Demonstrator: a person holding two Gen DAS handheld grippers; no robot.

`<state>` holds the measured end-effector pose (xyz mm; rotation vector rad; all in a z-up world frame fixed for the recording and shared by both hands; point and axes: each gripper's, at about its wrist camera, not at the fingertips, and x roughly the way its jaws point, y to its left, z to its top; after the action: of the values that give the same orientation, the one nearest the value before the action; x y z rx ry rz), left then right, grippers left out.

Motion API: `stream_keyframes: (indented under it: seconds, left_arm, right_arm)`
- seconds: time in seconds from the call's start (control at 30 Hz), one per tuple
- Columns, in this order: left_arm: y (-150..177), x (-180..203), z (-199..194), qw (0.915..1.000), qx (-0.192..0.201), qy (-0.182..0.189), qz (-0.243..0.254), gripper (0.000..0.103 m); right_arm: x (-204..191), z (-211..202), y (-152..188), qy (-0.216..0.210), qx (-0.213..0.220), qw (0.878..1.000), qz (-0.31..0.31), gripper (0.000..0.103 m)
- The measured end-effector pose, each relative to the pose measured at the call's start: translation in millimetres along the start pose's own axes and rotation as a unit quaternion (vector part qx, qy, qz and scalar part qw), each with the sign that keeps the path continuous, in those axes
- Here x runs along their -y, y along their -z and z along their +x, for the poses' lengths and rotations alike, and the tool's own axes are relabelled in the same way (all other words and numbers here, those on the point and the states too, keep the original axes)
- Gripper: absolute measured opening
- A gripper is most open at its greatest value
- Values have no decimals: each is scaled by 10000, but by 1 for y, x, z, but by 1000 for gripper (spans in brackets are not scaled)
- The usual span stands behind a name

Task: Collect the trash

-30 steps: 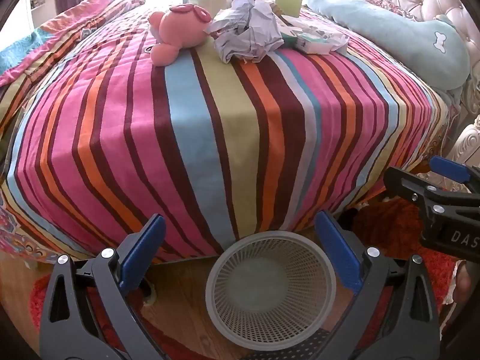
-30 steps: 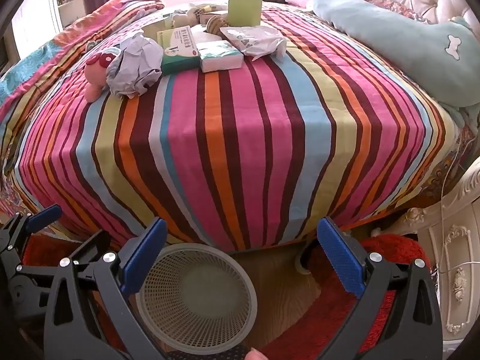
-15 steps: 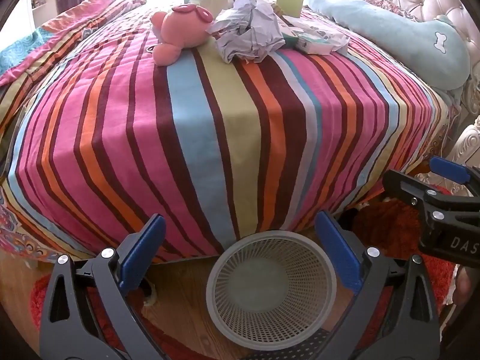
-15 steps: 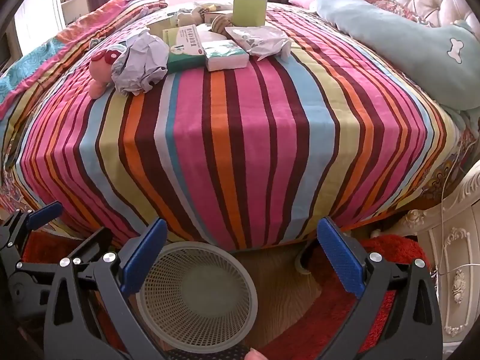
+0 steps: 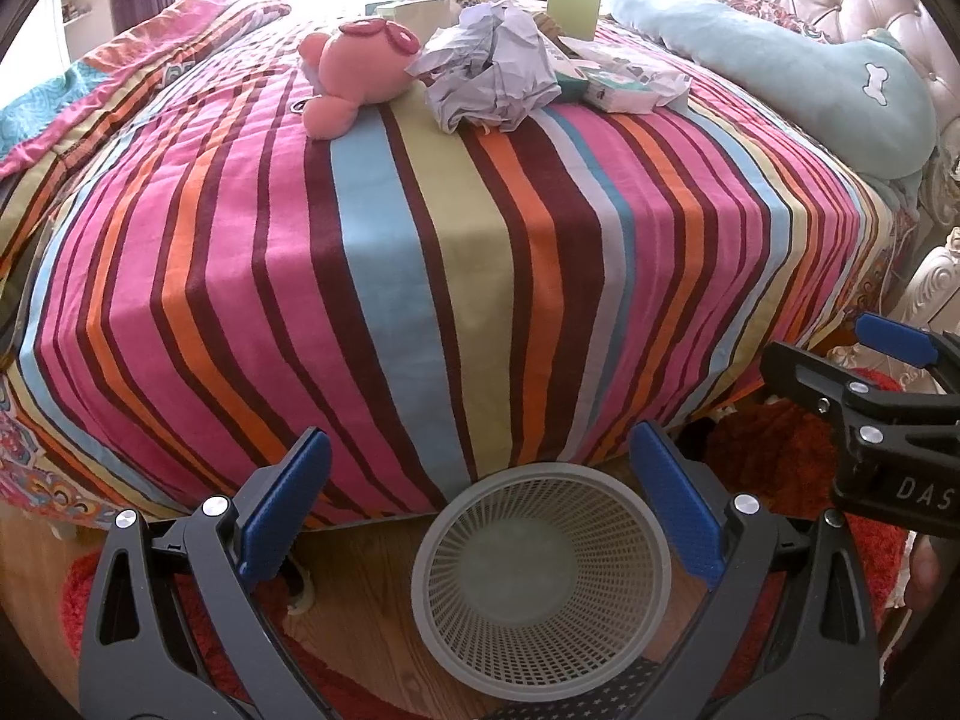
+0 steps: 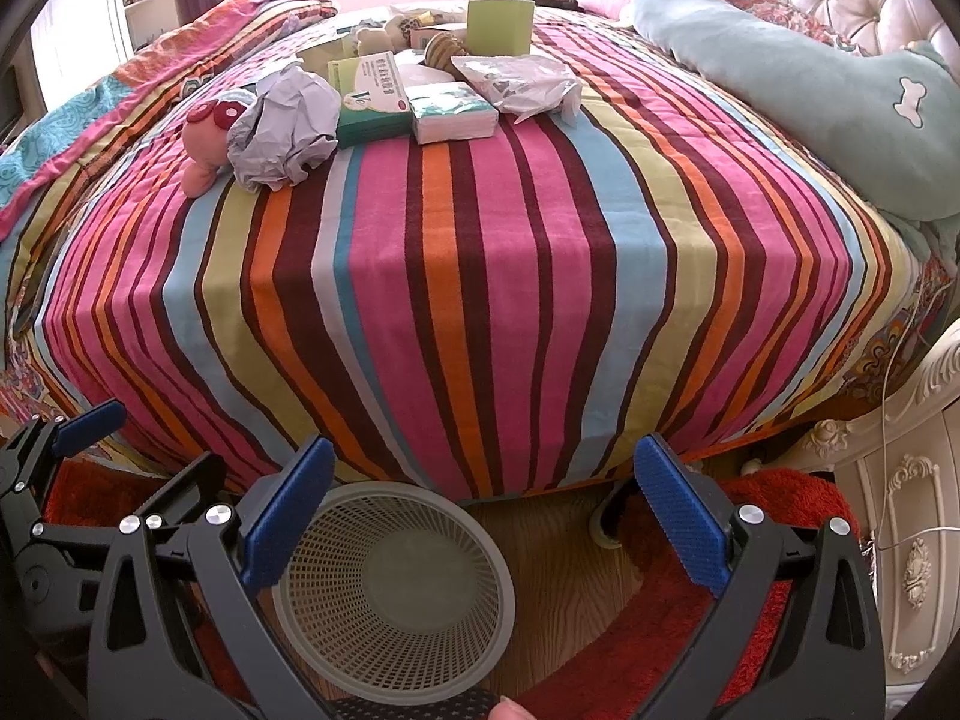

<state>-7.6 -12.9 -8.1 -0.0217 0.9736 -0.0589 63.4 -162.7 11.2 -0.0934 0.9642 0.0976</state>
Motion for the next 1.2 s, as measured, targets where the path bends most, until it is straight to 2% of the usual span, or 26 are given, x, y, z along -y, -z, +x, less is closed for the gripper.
stream_keyframes:
  seconds: [0.1, 0.2, 0.23, 0.3, 0.33, 0.4, 0.47, 0.53, 0.6, 0.63, 0.73, 0.83, 0.93, 1.03, 1.13, 1.2]
  left_arm:
    - [0, 0, -5, 9998, 124, -122, 26, 97]
    - [-6, -5, -13, 9990, 369, -254, 59, 97]
    - [-9, -8, -15, 9987, 421, -277, 52, 97]
    - [-23, -15, -18, 9982, 531, -271, 28, 97]
    - [-34, -20, -20, 9976, 651, -240, 11, 97]
    - [-56, -29, -22, 9959, 863, -252, -77, 97]
    - [-87, -42, -20, 9944, 994, -245, -268, 97]
    - [-124, -57, -15, 9925, 1045, -52, -634, 97]
    - [-148, -66, -9, 9907, 976, 139, -940, 97]
    - [-162, -70, -4, 9892, 938, 217, -1102, 97]
    - [-189, -75, 22, 9889, 743, 75, -1287, 97]
    - [-201, -84, 48, 9874, 538, -18, -1485, 97]
    - [-201, -93, 60, 9844, 486, -4, -1688, 97]
    - [-204, -98, 77, 9837, 342, -63, -1761, 97]
    - [-206, -101, 95, 9837, 208, -294, -1759, 97]
    - [-204, -107, 99, 9817, 244, -176, -1883, 96]
  right_arm:
    - [2, -8, 0, -53, 298, 9995, 10, 96]
    - [5, -15, -7, -599, 685, 9957, -187, 96]
    - [7, -14, -11, -568, 591, 9964, -234, 96]
    - [11, -14, -21, -444, 691, 9961, -314, 96]
    - [13, -12, -30, -331, 756, 9958, -400, 96]
    - [19, -11, -52, -367, 1122, 9919, -474, 96]
    - [26, 1, -76, -313, 1063, 9924, -531, 96]
    - [38, 9, -103, -284, 1258, 9907, -428, 96]
    - [57, 23, -122, -511, 1336, 9897, -83, 96]
    - [63, 32, -138, -430, 1353, 9898, -62, 96]
    - [72, 67, -169, -491, 1110, 9926, -59, 96]
    - [66, 91, -191, -708, 837, 9935, -322, 96]
    - [54, 109, -207, -620, 683, 9934, -689, 96]
    - [51, 127, -217, -688, 458, 9928, -863, 96]
    - [55, 141, -222, -712, 253, 9936, -839, 95]
    - [59, 145, -217, -738, 150, 9937, -827, 94]
